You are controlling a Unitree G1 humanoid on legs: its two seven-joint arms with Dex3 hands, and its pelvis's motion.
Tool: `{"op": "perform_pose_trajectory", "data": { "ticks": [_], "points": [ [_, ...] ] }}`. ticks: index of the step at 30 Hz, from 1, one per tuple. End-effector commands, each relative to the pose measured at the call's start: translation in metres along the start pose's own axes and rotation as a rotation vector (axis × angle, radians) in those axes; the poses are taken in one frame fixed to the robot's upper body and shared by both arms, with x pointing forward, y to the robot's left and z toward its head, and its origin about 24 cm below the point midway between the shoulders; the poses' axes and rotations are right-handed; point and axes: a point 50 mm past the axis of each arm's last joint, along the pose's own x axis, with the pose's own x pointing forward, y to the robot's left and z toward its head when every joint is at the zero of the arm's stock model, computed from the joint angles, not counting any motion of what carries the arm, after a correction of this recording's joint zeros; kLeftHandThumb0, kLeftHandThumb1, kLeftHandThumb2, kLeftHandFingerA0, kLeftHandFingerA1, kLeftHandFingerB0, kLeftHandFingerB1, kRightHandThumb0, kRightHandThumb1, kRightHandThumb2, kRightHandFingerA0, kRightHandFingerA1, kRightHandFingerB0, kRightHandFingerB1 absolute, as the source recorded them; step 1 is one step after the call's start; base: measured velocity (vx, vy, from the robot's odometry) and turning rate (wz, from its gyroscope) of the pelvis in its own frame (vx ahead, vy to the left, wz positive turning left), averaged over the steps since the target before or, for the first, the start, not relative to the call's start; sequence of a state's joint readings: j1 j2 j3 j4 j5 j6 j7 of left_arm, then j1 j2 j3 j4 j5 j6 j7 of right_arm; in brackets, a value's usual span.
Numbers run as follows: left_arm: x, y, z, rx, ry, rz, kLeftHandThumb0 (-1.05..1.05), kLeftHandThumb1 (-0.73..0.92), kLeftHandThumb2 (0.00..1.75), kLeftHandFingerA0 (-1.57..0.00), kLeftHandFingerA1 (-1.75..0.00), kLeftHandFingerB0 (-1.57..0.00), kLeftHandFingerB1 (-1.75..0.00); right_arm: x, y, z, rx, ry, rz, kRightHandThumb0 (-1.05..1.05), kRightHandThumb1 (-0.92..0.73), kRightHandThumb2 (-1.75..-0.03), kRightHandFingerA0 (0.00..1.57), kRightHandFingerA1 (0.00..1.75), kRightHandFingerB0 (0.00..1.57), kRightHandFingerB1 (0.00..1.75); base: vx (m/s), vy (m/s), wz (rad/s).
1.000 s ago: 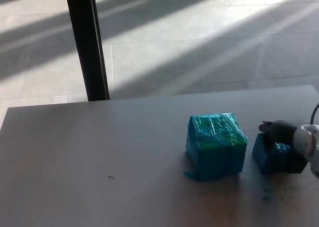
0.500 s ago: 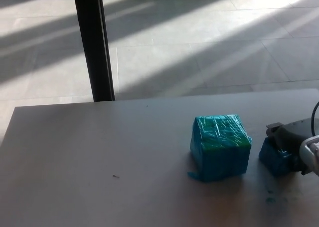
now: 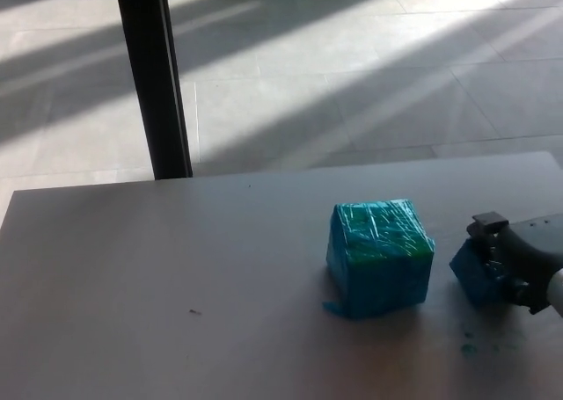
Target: The robot uses its right hand to pick up the small cube kept on the middle on the desk and place it on the bigger cube kept next to it
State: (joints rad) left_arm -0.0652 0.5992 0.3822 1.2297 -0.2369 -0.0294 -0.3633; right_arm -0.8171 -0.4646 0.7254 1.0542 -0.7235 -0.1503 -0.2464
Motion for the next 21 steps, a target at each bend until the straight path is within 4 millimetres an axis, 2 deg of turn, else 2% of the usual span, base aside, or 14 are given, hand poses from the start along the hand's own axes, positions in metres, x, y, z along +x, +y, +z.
{"op": "perform_pose_trajectory", "data": {
  "ticks": [1,2,3,5,6,7,9,10,11,15,16,18,19,21],
  "points": [
    [-0.003,0.008,0.003,0.025,-0.009,0.021,-0.44,-0.22,0.91,-0.46,-1.60,-0.99,-1.44,-0.005,-0.005,-0.004,0.177,-0.016,-0.115,-0.24,-0.64,-0.76,0.87,1.57,0.83,0.68,0.00,0.000,0.00],
    [-0.004,0.008,0.002,0.048,-0.014,0.012,-1.05,0.17,1.09,-0.31,-1.66,-0.75,-1.29,-0.004,-0.014,-0.009,0.225,-0.006,-0.147,-0.21,-0.61,-0.86,0.88,1.59,0.85,0.85,0.00,0.000,0.00],
    [-0.004,0.008,0.002,0.045,-0.015,0.008,-0.50,-0.18,0.93,-0.43,-1.60,-0.88,-1.50,-0.004,-0.020,-0.012,0.251,0.002,-0.160,-0.23,-0.66,-0.81,0.88,1.62,0.82,0.75,0.00,0.000,0.00],
    [-0.004,0.009,0.000,0.027,-0.009,0.011,-0.50,-0.18,0.93,-0.43,-1.60,-0.88,-1.50,-0.003,-0.022,-0.013,0.267,0.007,-0.157,-0.23,-0.66,-0.81,0.88,1.62,0.82,0.75,0.00,0.000,0.00],
    [-0.004,0.010,0.000,0.024,-0.010,0.013,-0.45,-0.21,0.89,-0.46,-1.57,-0.90,-1.46,-0.002,-0.031,-0.016,0.268,0.005,-0.171,-0.15,-0.62,-0.77,0.91,1.70,0.69,1.29,0.00,0.000,0.00],
    [-0.005,0.010,0.000,0.025,-0.009,0.018,-1.05,0.24,1.14,-0.25,-1.73,-0.72,-1.26,-0.001,-0.046,-0.021,0.267,0.001,-0.203,-0.12,-0.62,-0.86,0.95,1.73,0.64,1.43,0.00,0.000,0.00],
    [-0.004,0.010,0.000,0.031,-0.007,0.024,-1.05,0.21,1.04,-0.40,-1.63,-0.95,-1.33,0.000,-0.060,-0.023,0.281,-0.013,-0.236,-0.19,-0.61,-0.87,0.83,1.75,0.69,1.48,0.00,0.000,0.00],
    [-0.004,0.010,0.000,0.016,-0.008,0.023,-0.47,-0.18,0.94,-0.42,-1.66,-0.87,-1.49,0.001,-0.069,-0.025,0.290,-0.012,-0.239,-0.20,-0.61,-0.92,0.83,1.75,0.71,1.49,0.00,0.000,0.00],
    [-0.004,0.010,0.000,-0.006,-0.009,0.022,-0.39,-0.24,0.86,-0.49,-1.54,-0.93,-1.43,0.001,-0.085,-0.026,0.307,-0.037,-0.291,-0.19,-0.56,-0.99,0.86,1.71,0.78,1.35,0.00,0.000,0.00],
    [-0.004,0.012,0.000,0.014,0.000,0.037,-0.49,-0.18,0.93,-0.48,-1.57,-0.90,-1.45,0.004,-0.111,-0.021,0.311,-0.076,-0.301,-0.21,-0.60,-0.99,0.88,1.70,0.84,1.18,0.00,0.000,0.00],
    [-0.005,0.012,0.000,0.045,0.000,0.028,-1.04,0.12,1.12,-0.31,-1.75,-0.62,-1.51,0.004,-0.116,-0.018,0.308,-0.092,-0.308,-0.21,-0.60,-1.02,0.89,1.70,0.84,1.22,0.00,0.000,0.00],
    [-0.006,0.013,0.000,0.051,-0.001,0.018,-1.05,0.23,1.01,-0.44,-1.56,-0.90,-1.36,0.005,-0.128,-0.010,0.310,-0.137,-0.313,-0.21,-0.59,-1.04,0.87,1.73,0.80,1.30,0.00,0.000,0.00],
    [-0.006,0.013,-0.001,0.034,0.003,0.026,-0.27,-0.24,0.75,-0.71,-0.97,-1.11,-1.15,0.005,-0.133,-0.004,0.308,-0.168,-0.319,-0.23,-0.57,-1.06,0.86,1.75,0.81,1.27,0.00,0.000,0.00],
    [-0.006,0.013,-0.001,0.027,0.004,0.030,-0.27,-0.24,0.75,-0.71,-0.97,-1.11,-1.15,0.004,-0.136,-0.001,0.307,-0.181,-0.320,-0.23,-0.57,-1.06,0.86,1.75,0.81,1.27,0.00,0.000,0.00]
  ]
}}
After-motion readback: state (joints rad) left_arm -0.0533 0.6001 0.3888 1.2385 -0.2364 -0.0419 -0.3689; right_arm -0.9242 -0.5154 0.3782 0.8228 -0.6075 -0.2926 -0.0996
